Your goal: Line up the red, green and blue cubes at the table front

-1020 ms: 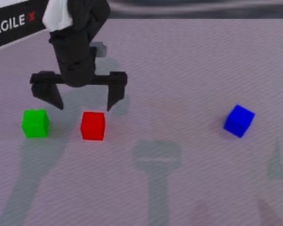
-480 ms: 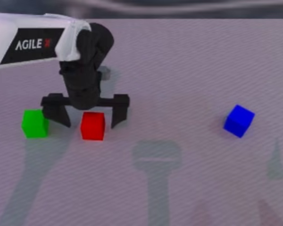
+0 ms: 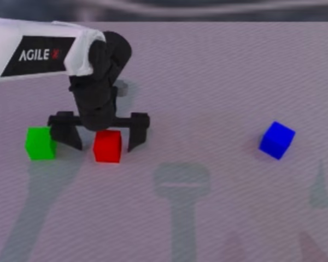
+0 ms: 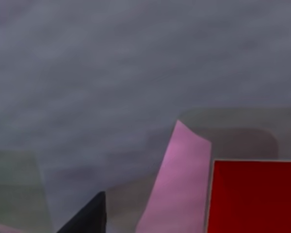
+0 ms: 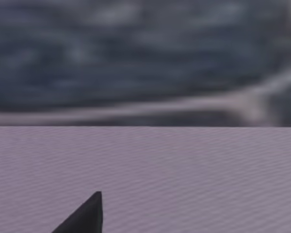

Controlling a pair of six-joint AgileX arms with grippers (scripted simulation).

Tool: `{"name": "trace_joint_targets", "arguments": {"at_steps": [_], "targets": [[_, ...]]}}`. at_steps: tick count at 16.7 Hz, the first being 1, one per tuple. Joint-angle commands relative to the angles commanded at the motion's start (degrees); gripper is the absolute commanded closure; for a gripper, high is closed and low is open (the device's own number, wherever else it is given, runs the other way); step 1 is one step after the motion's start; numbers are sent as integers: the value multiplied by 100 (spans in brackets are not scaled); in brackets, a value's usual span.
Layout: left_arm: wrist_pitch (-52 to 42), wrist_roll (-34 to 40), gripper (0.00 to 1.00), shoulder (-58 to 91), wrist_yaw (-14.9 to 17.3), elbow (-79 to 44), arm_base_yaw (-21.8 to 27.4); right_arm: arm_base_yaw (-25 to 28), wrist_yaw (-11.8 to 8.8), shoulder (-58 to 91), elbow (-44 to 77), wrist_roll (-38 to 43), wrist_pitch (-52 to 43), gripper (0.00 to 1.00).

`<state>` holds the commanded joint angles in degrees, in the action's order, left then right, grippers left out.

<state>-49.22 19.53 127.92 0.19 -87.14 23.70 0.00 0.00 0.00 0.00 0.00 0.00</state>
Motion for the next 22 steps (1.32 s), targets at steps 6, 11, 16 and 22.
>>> {"name": "trace_joint_targets", "arguments": {"at_steps": [6,11,16,22], "targets": [[0,0,60,0,0,0,0,0,0,0,0,0,0,0],[0,0,98,0,0,0,0,0,0,0,0,0,0,0],[0,0,100,0,0,0,0,0,0,0,0,0,0,0],[-170,-34,100,-207,-55,-127,-21,0,0,0,0,0,0,0]]}}
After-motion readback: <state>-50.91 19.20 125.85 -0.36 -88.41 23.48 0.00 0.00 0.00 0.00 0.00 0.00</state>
